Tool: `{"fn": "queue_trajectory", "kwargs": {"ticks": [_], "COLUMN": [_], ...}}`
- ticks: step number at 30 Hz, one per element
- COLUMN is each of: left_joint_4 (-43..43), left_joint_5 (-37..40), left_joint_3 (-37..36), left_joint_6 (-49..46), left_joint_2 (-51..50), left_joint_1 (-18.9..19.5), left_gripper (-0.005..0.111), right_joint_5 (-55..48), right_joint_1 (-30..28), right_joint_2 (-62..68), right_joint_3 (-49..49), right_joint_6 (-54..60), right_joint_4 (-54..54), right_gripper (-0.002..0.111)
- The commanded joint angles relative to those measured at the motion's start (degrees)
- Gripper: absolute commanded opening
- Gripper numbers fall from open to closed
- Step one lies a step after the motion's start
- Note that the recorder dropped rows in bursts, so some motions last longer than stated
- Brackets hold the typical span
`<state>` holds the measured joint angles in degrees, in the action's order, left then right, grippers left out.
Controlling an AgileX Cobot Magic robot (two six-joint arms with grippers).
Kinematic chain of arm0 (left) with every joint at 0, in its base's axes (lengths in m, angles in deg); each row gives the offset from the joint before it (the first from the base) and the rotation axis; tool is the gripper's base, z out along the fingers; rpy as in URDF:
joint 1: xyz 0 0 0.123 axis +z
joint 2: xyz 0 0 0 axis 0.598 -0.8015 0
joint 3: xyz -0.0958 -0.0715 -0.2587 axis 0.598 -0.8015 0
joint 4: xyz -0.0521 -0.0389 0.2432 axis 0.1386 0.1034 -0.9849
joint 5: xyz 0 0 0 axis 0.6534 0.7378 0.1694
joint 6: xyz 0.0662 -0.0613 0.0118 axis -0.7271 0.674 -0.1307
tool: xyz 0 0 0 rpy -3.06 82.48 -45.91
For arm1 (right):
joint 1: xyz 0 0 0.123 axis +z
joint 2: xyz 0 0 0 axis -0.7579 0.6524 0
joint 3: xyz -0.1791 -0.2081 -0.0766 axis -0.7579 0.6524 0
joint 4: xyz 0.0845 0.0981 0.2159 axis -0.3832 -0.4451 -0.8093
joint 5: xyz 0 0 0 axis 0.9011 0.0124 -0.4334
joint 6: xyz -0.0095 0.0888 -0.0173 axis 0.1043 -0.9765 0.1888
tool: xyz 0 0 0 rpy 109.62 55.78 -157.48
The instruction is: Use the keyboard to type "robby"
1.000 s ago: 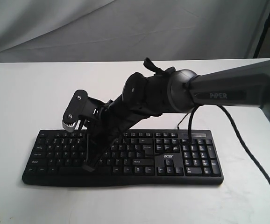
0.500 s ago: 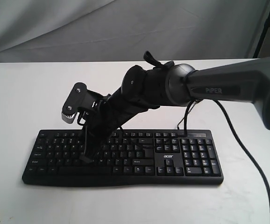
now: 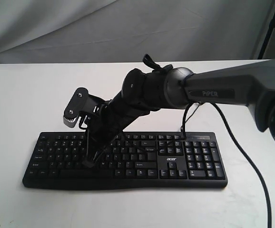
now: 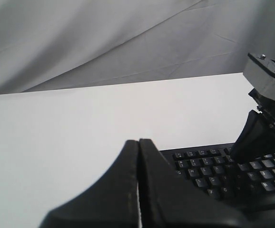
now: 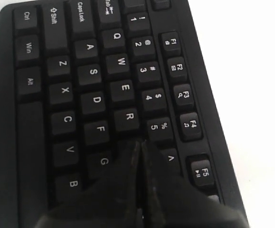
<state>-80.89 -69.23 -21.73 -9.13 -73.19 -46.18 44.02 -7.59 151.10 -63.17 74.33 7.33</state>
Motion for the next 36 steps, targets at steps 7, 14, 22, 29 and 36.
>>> {"fn": "queue_trajectory", "kwargs": {"ticks": [7, 14, 22, 29, 36], "left_joint_4": [-0.27, -0.27, -0.27, -0.27, -0.27], "left_joint_5": [-0.31, -0.31, -0.31, -0.31, -0.31], "left_joint_3": [-0.25, -0.25, -0.25, -0.25, -0.25], "left_joint_6": [0.16, 0.16, 0.16, 0.16, 0.16], "left_joint_2": [0.2, 0.2, 0.2, 0.2, 0.2], "left_joint_1": [-0.36, -0.36, -0.36, -0.36, -0.36], "left_gripper": [0.0, 0.0, 0.0, 0.0, 0.0], "right_joint_5": [0.43, 0.3, -0.52, -1.6, -1.33], "right_joint_1": [-1.14, -1.14, -1.14, -1.04, -0.08], "right_joint_2": [-0.04, 0.64, 0.64, 0.64, 0.64], "right_joint_3": [-0.28, -0.28, -0.28, -0.28, -0.28], "right_joint_6": [-0.37, -0.24, -0.24, -0.24, 0.1], "right_joint_4": [0.17, 0.04, -0.2, -0.2, -0.2], "right_gripper": [0.0, 0.0, 0.0, 0.0, 0.0]}}
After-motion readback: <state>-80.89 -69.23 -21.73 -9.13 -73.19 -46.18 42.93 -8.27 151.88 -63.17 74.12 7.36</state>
